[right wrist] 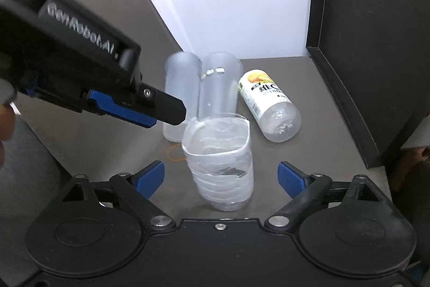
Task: Flip cup upright
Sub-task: 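Lower the upright cup onto the seat beside the frosted cups with the left gripper, then open the left gripper and withdraw it from the cup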
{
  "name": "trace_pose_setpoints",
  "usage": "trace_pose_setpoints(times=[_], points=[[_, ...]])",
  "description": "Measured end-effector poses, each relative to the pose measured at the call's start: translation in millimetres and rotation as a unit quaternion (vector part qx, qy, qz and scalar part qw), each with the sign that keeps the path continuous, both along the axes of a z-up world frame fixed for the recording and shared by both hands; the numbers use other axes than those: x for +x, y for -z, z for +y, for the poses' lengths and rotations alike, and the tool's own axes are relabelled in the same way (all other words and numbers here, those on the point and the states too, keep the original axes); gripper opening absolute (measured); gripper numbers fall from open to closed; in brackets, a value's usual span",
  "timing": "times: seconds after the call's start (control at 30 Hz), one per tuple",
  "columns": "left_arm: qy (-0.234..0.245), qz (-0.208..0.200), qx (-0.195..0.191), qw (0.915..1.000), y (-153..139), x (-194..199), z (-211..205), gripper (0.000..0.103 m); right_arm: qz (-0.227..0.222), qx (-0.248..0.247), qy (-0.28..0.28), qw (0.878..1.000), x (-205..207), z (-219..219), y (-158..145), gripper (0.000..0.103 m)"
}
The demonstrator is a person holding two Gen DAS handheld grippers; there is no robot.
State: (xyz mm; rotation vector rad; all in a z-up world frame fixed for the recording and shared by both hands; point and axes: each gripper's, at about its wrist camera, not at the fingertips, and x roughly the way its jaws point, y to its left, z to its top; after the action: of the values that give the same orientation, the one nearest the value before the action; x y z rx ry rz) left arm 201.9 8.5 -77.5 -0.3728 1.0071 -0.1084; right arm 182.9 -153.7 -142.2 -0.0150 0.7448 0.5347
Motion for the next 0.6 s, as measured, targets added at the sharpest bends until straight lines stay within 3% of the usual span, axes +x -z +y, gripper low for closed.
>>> trace_pose_setpoints(times=[0.13, 0.3, 0.6], points=[[-0.01, -0.017, 0.001, 0.9998, -13.2, -9.4, 0.6, 0.026, -0.002, 0.013, 0.007, 1.0, -1.8, -5.3, -9.5, 0.093], [-0.025, -0.04, 0.015, 0.9988, -26.8, -24.3, 0.5, 0.037, -0.009, 0.032, 0.012, 0.999, -4.6, -15.6, -24.4, 0.093], [-0.042, -0.061, 0.031, 0.9968, -40.9, -47.4, -0.2, 0.046, -0.011, 0.035, 0.027, 0.999, -9.8, -27.1, -35.3, 0.093]])
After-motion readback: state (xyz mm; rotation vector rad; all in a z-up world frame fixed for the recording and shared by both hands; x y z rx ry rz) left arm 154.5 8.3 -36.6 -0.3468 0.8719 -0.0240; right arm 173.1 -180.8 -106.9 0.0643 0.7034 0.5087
